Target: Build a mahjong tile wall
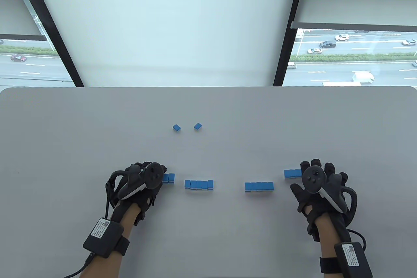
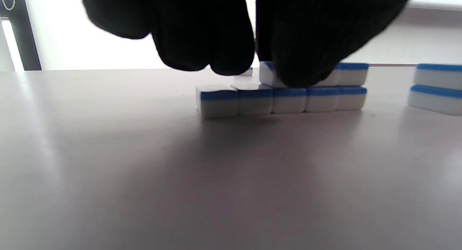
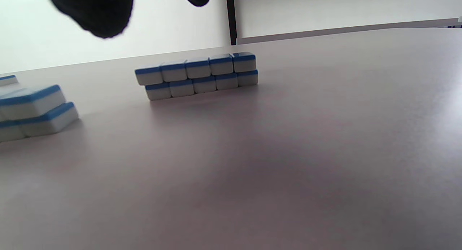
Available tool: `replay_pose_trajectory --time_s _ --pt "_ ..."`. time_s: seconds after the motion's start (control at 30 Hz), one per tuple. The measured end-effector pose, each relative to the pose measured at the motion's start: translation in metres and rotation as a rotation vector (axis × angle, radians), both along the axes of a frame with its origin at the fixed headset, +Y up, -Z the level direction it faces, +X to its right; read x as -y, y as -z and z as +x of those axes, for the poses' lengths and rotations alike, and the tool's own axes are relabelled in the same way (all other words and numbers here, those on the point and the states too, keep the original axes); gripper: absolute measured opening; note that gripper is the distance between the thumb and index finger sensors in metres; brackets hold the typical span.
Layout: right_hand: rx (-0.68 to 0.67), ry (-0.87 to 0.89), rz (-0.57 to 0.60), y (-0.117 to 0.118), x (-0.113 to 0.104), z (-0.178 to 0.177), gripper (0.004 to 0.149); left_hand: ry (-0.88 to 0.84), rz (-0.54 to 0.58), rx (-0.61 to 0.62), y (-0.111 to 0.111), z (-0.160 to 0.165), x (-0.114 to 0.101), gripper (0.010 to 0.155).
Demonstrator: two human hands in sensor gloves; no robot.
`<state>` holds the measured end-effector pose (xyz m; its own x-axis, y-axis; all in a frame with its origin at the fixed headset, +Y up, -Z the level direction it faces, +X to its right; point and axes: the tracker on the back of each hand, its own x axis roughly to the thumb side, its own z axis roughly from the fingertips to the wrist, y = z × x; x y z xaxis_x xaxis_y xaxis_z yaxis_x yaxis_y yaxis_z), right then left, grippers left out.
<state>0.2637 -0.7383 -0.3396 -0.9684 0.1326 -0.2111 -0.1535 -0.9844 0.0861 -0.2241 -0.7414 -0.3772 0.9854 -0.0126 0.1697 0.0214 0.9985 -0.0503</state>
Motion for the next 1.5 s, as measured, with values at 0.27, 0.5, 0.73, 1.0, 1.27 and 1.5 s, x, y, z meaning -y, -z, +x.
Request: replay_pose_trajectory --time_s 0.27,0.5,0.73,1.0,1.27,1.5 --pt "0.006 0.001 0.013 -0.001 -0.004 0.002 0.078 -0.048 0.000 -0.033 -0.004 -0.008 -0.013 0.064" --pt "0.007 0.006 0.038 -0.003 -0.010 0.003 0.078 -0.135 0.072 -0.066 0.004 -0.005 -0.048 0.064" --pt "0.011 0.015 0.050 -0.004 -0.013 0.006 0.078 -0.048 0.068 -0.093 0.067 0.021 -0.074 0.065" --pt "0.009 0.003 0.040 -0.004 -0.012 0.005 0.078 -0.009 -0.121 -0.240 0.161 0.047 -0.055 0.066" --pt "0.014 0.002 0.032 -0.005 -0.012 0.005 0.078 0.067 -0.304 -0.392 0.209 0.060 -0.007 0.077" --pt "0.019 0.007 0.030 -0.005 -0.013 0.007 0.078 0.197 -0.216 -0.361 0.217 0.074 -0.002 0.060"
